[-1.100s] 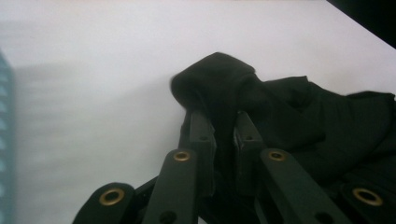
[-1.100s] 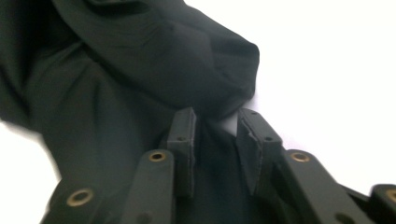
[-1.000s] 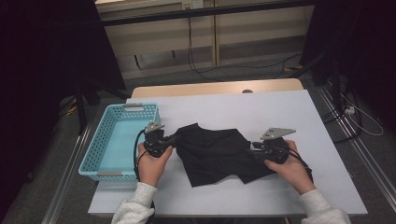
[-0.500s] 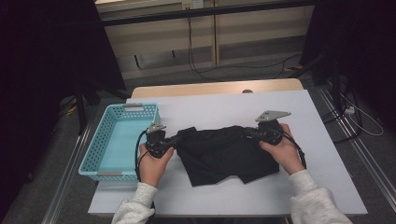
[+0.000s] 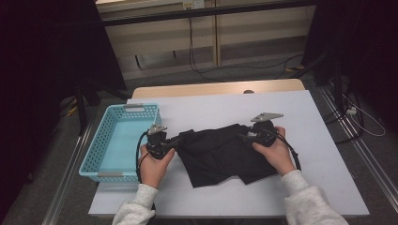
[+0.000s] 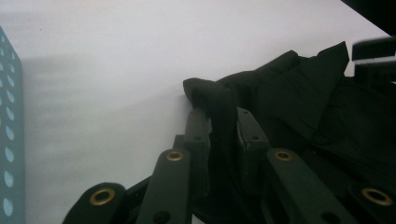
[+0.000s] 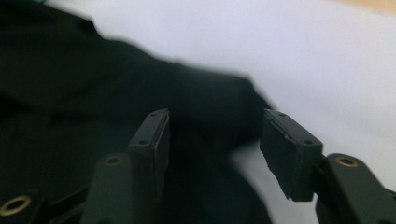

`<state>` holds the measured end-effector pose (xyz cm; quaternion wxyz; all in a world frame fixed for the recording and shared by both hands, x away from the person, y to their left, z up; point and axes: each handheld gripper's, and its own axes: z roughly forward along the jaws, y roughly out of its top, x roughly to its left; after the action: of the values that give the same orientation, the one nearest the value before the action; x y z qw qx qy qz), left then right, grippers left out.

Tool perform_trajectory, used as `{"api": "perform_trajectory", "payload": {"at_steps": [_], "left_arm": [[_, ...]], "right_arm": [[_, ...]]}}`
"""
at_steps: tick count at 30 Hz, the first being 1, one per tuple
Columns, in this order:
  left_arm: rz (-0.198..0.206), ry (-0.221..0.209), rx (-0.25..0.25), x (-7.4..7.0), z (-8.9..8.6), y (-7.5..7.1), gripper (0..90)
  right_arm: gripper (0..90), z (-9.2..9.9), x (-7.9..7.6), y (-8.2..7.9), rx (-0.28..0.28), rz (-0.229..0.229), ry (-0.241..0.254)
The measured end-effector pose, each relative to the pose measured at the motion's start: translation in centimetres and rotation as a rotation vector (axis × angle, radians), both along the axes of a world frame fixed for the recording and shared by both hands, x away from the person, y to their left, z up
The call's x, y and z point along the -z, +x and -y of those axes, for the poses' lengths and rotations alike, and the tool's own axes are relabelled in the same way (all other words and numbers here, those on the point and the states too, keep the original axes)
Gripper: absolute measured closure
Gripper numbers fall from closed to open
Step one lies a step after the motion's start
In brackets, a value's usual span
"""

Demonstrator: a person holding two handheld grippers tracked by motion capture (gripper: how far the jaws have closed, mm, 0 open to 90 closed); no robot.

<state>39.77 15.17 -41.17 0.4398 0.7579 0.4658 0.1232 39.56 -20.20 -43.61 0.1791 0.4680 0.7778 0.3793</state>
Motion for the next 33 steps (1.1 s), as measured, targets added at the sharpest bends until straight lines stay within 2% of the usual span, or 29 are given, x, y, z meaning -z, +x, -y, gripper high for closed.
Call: {"api": "perform_trajectory", "payload": {"at_steps": [1,3,4,5,6,7,10,14,20,21,23,26,27,29,31,33], "left_arm": [[0.0,0.002,0.002,0.0,0.1,0.0,77.9],[-0.001,0.004,0.004,0.0,0.3,-0.1,77.9],[0.003,0.001,0.005,0.0,0.4,-0.1,77.8],[0.006,0.006,0.008,0.0,0.5,-0.1,77.8],[0.005,0.008,0.011,0.0,0.5,-0.1,77.7],[0.008,0.009,0.013,0.0,0.6,-0.2,77.5],[0.009,0.013,0.015,0.0,0.6,-0.2,77.4],[-0.002,0.013,0.025,0.1,0.5,-0.3,77.5],[-0.012,0.028,0.052,0.3,1.3,-0.3,77.6],[-0.012,0.029,0.056,0.4,1.4,-0.3,77.8],[-0.014,0.034,0.054,0.6,1.6,-0.3,78.1],[-0.023,0.04,0.057,0.9,1.8,-0.2,78.3],[-0.027,0.044,0.061,1.0,1.8,-0.1,78.4],[-0.03,0.045,0.064,1.1,1.9,-0.1,78.5],[-0.034,0.043,0.063,1.3,2.1,-0.1,77.1],[-0.027,0.058,0.06,1.4,2.1,0.0,69.0]], "right_arm": [[39.5,0.2,0.4,-0.5,-0.016,-0.029,-0.014],[44.4,0.4,1.2,-1.1,-0.057,-0.077,-0.053],[47.8,0.5,1.7,-1.4,-0.064,-0.09,-0.053],[57.4,0.7,1.9,-1.7,-0.071,-0.084,-0.03],[73.3,0.9,1.9,-2.0,-0.088,-0.089,-0.006],[83.6,1.0,1.9,-2.2,-0.108,-0.101,0.007],[86.5,1.2,1.4,-3.6,-0.15,-0.126,-0.015],[87.0,2.8,1.1,-5.4,-0.163,-0.143,-0.003],[87.0,5.3,0.4,-8.6,-0.16,-0.187,-0.021],[86.8,5.7,0.3,-9.0,-0.151,-0.182,-0.02],[83.7,6.2,0.1,-9.4,-0.139,-0.14,-0.013],[68.3,6.6,-0.6,-9.2,-0.085,-0.08,0.007],[60.6,6.6,-0.8,-8.9,-0.056,-0.057,0.013],[57.9,6.5,-0.9,-8.2,-0.01,-0.034,0.039],[54.4,6.6,-0.7,-7.1,0.05,-0.01,0.042],[52.3,6.8,-0.4,-5.9,0.109,-0.014,0.055]]}}
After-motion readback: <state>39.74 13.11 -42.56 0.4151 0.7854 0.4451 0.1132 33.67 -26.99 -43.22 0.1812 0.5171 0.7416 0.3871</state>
